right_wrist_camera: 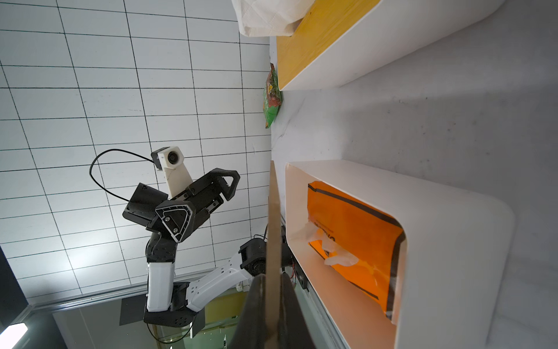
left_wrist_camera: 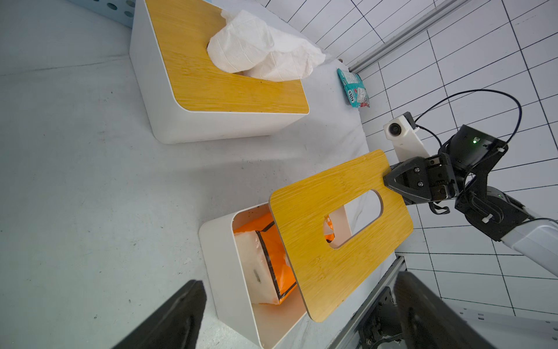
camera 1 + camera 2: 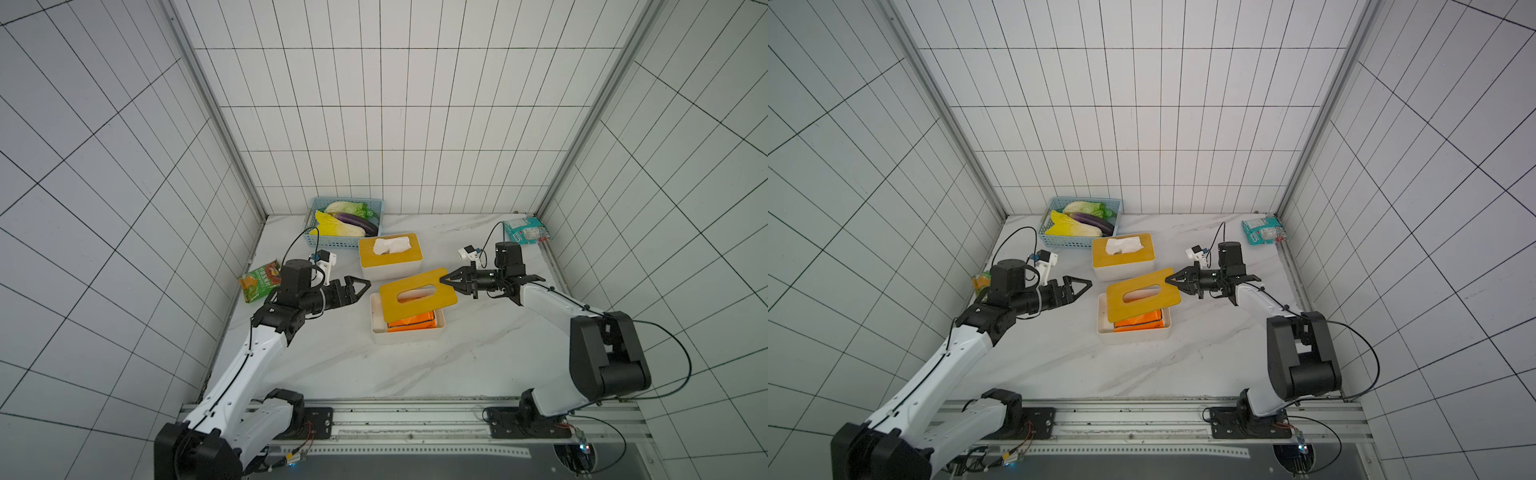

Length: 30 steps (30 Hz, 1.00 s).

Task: Put the tissue paper into the tissue box
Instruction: Close the box lid on the tissue box.

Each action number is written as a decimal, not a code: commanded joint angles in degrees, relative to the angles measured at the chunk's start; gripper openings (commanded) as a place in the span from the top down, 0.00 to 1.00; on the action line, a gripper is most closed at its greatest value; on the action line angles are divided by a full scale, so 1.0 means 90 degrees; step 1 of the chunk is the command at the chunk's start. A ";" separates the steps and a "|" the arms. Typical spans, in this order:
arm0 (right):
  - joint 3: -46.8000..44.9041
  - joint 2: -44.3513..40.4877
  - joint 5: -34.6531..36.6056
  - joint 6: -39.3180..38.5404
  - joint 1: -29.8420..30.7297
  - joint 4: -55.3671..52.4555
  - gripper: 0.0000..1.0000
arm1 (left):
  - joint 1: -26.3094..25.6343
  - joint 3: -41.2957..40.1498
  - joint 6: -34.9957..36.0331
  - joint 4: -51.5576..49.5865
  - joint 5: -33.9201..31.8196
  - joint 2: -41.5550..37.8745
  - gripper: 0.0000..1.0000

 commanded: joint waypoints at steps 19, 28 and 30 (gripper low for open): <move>-0.0602 0.0245 0.0245 0.1152 0.0539 0.2076 1.00 | -0.0550 -0.0190 -0.0419 0.0620 -0.0353 0.0589 0.04; -0.0698 0.0321 0.0344 0.1123 0.0682 0.2153 1.00 | -0.0638 -0.0272 -0.0627 0.0765 -0.0321 0.0716 0.04; -0.0752 0.0317 0.0355 0.1122 0.0684 0.2178 1.00 | -0.0658 -0.0294 -0.0673 0.0815 -0.0306 0.0755 0.04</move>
